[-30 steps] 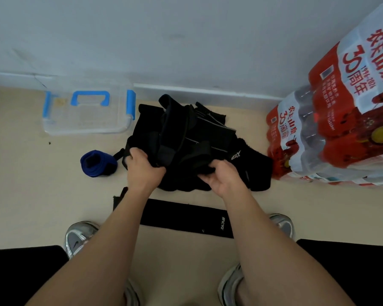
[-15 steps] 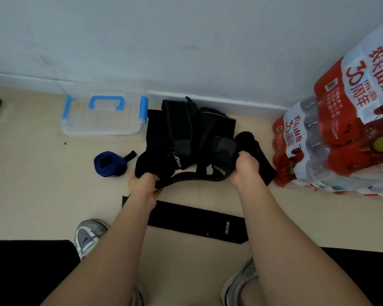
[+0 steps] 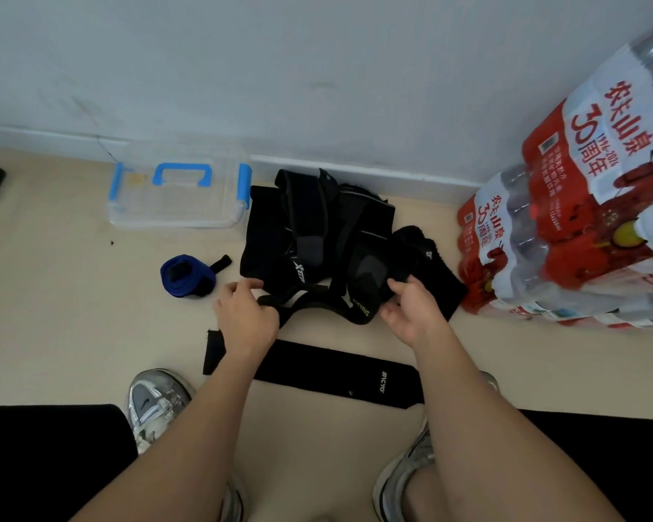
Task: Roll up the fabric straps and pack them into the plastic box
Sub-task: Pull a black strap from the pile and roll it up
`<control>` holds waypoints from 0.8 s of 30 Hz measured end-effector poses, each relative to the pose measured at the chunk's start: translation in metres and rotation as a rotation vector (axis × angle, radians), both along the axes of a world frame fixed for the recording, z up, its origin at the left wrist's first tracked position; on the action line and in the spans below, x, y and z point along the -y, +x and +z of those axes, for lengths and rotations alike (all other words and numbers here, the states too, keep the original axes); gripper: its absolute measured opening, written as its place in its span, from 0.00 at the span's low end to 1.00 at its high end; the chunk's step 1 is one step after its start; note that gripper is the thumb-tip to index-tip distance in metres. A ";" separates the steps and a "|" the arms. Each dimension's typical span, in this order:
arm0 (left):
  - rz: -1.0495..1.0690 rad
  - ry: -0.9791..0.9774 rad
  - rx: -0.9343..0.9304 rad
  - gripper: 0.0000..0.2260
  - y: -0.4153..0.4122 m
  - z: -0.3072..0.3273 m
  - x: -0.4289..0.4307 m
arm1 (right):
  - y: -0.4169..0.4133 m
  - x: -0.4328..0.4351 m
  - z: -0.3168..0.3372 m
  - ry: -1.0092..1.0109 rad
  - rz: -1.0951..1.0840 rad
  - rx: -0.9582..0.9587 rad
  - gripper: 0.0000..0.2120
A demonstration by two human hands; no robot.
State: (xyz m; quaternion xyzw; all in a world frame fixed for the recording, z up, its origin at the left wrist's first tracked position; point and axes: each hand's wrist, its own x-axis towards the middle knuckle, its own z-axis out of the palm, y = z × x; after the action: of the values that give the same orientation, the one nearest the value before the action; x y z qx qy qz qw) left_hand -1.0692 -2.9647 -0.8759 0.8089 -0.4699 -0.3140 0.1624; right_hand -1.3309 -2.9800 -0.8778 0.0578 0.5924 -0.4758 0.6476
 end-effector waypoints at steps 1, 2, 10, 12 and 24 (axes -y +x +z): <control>-0.044 -0.051 0.025 0.18 -0.004 0.004 0.001 | -0.001 0.001 0.001 0.019 -0.011 0.007 0.20; -0.094 -0.112 0.033 0.14 -0.010 0.006 0.002 | -0.001 0.002 0.003 0.033 -0.026 0.010 0.19; -0.493 -0.286 -0.084 0.25 -0.065 0.028 0.025 | 0.012 0.010 0.005 0.163 0.392 -0.484 0.22; -0.550 -0.316 0.069 0.25 -0.069 0.031 0.043 | 0.020 0.011 0.012 0.315 0.746 -0.870 0.14; -0.325 0.313 0.011 0.46 -0.063 -0.003 0.122 | 0.016 0.129 0.027 -0.138 0.811 -1.197 0.30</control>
State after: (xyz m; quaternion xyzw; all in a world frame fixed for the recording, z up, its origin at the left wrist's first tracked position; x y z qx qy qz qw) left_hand -1.1322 -3.0871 -0.8785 0.7396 -0.5403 -0.4008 -0.0205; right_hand -1.3149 -3.1090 -0.8508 -0.4778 0.7886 -0.1847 0.3401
